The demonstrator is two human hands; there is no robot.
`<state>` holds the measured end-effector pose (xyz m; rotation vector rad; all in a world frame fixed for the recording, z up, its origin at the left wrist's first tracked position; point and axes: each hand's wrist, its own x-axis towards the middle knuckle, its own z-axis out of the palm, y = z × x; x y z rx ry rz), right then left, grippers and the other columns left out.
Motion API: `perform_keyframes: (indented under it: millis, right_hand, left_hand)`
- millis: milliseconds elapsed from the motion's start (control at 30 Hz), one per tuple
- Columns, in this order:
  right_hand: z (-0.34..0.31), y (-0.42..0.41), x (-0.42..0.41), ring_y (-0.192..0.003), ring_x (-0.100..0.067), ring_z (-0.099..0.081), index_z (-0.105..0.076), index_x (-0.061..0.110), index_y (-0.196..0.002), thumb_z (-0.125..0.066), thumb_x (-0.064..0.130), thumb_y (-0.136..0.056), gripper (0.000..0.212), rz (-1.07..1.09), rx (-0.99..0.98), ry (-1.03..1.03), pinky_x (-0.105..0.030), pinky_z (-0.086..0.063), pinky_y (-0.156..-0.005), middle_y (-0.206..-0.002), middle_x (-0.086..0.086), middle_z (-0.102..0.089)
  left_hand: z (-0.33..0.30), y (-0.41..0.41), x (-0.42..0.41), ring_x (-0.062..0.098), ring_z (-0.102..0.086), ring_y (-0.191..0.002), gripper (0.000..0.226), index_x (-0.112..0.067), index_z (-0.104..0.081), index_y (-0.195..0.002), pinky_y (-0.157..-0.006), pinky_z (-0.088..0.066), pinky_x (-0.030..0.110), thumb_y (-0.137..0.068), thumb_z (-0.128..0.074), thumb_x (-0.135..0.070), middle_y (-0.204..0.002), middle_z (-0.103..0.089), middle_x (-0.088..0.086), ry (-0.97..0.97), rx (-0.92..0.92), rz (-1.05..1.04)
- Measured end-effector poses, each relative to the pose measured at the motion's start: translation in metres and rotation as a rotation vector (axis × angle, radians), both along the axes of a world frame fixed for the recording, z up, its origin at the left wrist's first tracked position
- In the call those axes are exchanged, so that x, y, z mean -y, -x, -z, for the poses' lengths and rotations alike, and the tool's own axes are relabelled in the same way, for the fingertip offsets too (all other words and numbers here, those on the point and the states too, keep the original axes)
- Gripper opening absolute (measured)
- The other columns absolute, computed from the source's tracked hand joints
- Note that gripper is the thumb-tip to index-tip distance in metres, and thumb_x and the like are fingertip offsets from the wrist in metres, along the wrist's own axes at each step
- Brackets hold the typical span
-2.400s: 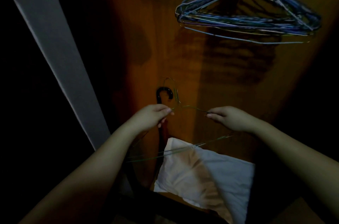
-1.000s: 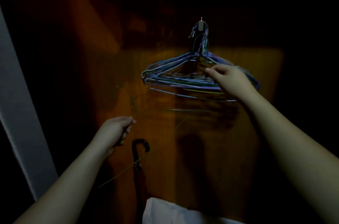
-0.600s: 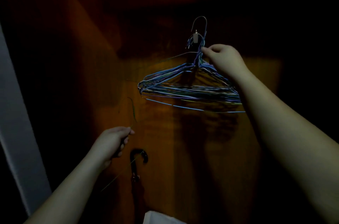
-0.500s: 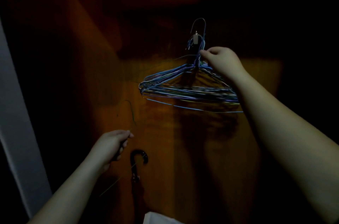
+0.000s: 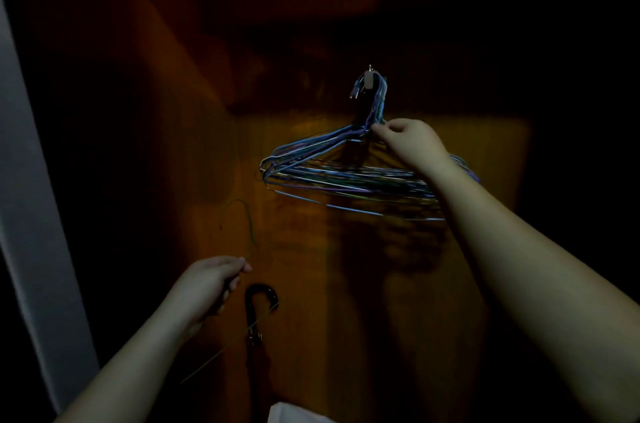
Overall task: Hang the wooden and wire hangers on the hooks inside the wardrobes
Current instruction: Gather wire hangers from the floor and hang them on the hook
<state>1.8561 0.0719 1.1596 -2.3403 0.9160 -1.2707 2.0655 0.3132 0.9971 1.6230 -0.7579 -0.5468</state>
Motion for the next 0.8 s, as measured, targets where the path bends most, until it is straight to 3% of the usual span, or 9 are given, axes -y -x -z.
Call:
perform_keyframes:
  millis: [167,333,500,800]
  right_hand:
    - [0.006,-0.003,0.001,-0.058,-0.014,-0.051,-0.071,0.016,-0.106,-0.048,0.046,-0.099,0.039,0.058,-0.007,0.068,-0.029,-0.034,-0.05,-0.073,-0.001,-0.063]
    - [0.005,-0.008,0.005,-0.092,-0.021,-0.056,-0.071,0.01,-0.109,-0.047,0.047,-0.099,0.045,0.151,-0.004,0.182,-0.03,-0.04,-0.071,-0.105,-0.008,-0.061]
    - [0.004,-0.01,0.011,-0.077,-0.015,-0.051,-0.064,0.012,-0.103,-0.052,0.046,-0.097,0.037,0.202,0.005,0.178,-0.028,-0.033,-0.055,-0.09,-0.001,-0.057]
    - [-0.002,-0.017,0.022,-0.095,-0.023,-0.053,-0.061,0.011,-0.099,-0.054,0.049,-0.094,0.04,0.263,-0.078,0.228,-0.033,-0.04,-0.07,-0.095,-0.002,-0.049]
  left_hand:
    - [0.004,0.0,-0.004,0.01,-0.035,-0.046,0.023,-0.009,-0.07,-0.097,-0.046,-0.025,0.021,-0.098,-0.055,-0.025,-0.054,-0.047,-0.003,-0.012,-0.003,0.005]
    - [0.005,0.003,-0.007,0.011,-0.036,-0.049,0.023,-0.008,-0.07,-0.097,-0.048,-0.026,0.023,-0.098,-0.055,-0.025,-0.057,-0.047,-0.002,-0.012,-0.005,0.008]
    - [0.006,0.006,-0.008,0.01,-0.037,-0.049,0.024,-0.007,-0.071,-0.096,-0.047,-0.027,0.022,-0.098,-0.055,-0.024,-0.057,-0.047,-0.002,-0.017,-0.011,0.005]
    - [0.004,0.006,-0.007,0.009,-0.038,-0.048,0.023,-0.01,-0.072,-0.093,-0.047,-0.028,0.021,-0.097,-0.057,-0.027,-0.057,-0.048,-0.003,-0.046,-0.005,0.028]
